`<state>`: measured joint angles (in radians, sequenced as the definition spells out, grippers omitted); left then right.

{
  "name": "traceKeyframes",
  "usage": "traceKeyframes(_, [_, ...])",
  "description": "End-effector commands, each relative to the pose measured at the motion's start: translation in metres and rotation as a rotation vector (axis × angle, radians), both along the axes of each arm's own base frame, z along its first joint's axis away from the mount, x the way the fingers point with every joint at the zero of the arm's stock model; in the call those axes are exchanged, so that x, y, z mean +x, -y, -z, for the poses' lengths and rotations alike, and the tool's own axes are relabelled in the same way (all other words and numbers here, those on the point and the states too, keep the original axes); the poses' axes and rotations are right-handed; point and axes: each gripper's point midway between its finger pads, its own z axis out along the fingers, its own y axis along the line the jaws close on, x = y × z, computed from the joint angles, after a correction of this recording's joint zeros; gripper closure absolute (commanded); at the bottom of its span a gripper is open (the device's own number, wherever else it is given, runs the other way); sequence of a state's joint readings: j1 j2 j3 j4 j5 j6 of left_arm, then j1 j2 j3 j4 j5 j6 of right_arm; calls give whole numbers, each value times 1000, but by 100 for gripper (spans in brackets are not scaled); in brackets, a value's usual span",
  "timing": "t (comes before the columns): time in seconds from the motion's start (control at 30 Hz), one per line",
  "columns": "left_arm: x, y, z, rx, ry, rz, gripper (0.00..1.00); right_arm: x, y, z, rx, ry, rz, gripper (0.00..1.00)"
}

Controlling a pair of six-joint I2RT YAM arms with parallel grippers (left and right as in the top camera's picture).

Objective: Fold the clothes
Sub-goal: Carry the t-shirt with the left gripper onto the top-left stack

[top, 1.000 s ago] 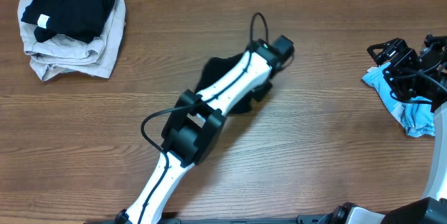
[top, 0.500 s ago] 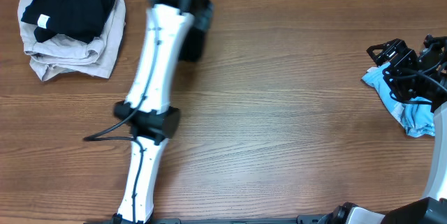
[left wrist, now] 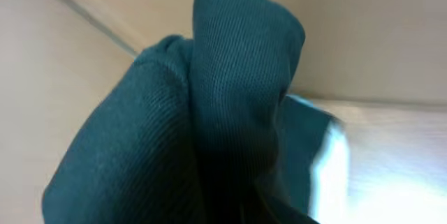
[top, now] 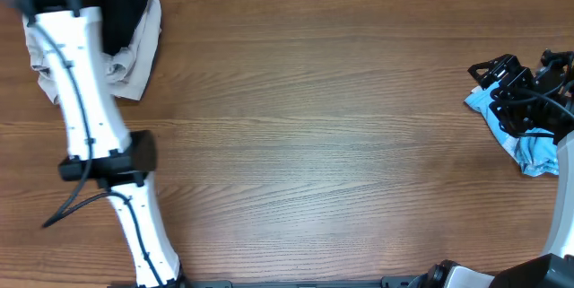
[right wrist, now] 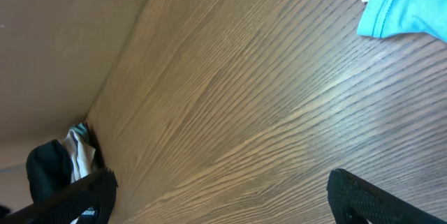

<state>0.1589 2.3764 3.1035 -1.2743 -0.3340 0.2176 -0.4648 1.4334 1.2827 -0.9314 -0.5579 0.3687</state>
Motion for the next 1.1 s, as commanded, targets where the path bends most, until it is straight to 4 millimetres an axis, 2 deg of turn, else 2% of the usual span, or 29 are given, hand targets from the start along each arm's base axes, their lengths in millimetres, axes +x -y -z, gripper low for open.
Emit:
traceKeyframes(0.0, [-4,-41,-33,102,70,0,96,0,1,0,-11,3,-1,0])
traceKeyframes(0.07, [7,-60,-32,155,77,42,96,0,1,0,-11,3,-1,0])
traceKeyframes(0.13, [17,-78,-23,210,53,76,96,0,1,0,-11,2,-1,0])
traceKeyframes(0.27, [32,-111,12,270,-15,91,96,0,1,0,-11,2,-1,0])
traceKeyframes(0.37, [47,-126,42,272,-21,80,96,-1,1,0,-10,-1,-1,0])
traceKeyframes(0.47, [56,-127,69,259,-41,92,96,-1,1,0,-9,-1,-1,0])
traceKeyframes(0.5, [60,-120,83,238,-58,125,96,-1,1,0,-9,-1,-1,0])
traceKeyframes(0.6, [69,-96,103,183,-76,214,96,-1,0,0,-9,-1,-3,0])
traceKeyframes(0.8, [85,-44,116,47,-39,295,96,3,-10,0,-15,6,-33,0])
traceKeyframes(0.93, [86,-7,132,12,-97,360,96,4,-14,2,-35,-2,-42,0])
traceKeyframes(1.07, [81,18,154,-20,-177,398,96,5,-18,2,-35,-2,-54,0])
